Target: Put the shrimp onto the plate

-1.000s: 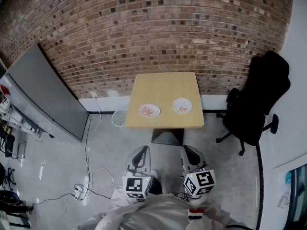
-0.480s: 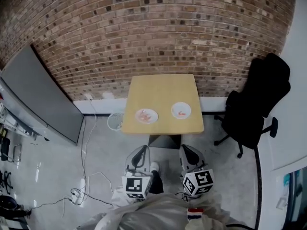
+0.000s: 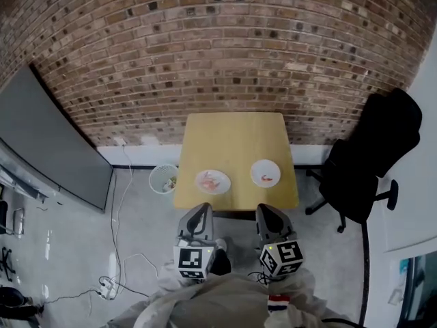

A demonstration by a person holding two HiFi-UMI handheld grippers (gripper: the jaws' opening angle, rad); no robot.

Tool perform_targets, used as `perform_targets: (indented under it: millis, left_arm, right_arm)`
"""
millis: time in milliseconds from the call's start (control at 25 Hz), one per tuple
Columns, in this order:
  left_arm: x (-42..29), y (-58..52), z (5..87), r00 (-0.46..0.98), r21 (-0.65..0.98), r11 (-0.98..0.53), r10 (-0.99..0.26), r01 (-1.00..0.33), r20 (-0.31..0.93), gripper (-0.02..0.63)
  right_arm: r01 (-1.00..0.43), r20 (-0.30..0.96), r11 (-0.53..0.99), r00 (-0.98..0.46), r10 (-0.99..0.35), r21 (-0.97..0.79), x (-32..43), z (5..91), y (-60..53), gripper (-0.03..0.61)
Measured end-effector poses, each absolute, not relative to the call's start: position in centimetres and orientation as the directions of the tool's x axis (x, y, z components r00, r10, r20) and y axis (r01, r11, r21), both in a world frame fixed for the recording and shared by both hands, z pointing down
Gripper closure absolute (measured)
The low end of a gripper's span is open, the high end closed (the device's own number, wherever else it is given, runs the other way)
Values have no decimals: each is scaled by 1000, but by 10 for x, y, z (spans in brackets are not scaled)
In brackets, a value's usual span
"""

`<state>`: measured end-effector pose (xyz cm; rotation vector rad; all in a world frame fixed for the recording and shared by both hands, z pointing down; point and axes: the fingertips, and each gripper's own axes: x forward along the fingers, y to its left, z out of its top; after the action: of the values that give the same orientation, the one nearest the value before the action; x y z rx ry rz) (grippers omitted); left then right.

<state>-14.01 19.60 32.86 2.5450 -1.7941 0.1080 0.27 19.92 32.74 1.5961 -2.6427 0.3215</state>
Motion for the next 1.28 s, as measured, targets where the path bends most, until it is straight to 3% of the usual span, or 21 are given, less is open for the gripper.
perform_targets:
  millis: [640,1280]
  left_arm:
    - [-193,27,351,409,14,-411,-901,-911,142,600]
    - [-172,-18,369,383,7,-390,-900,-921,207,600]
  right_arm:
    - [-911,213,378,-407,-888,-165,-62,344,37,555]
    - [-904,257,385,-423,-869,-188,-35,362,-11,555]
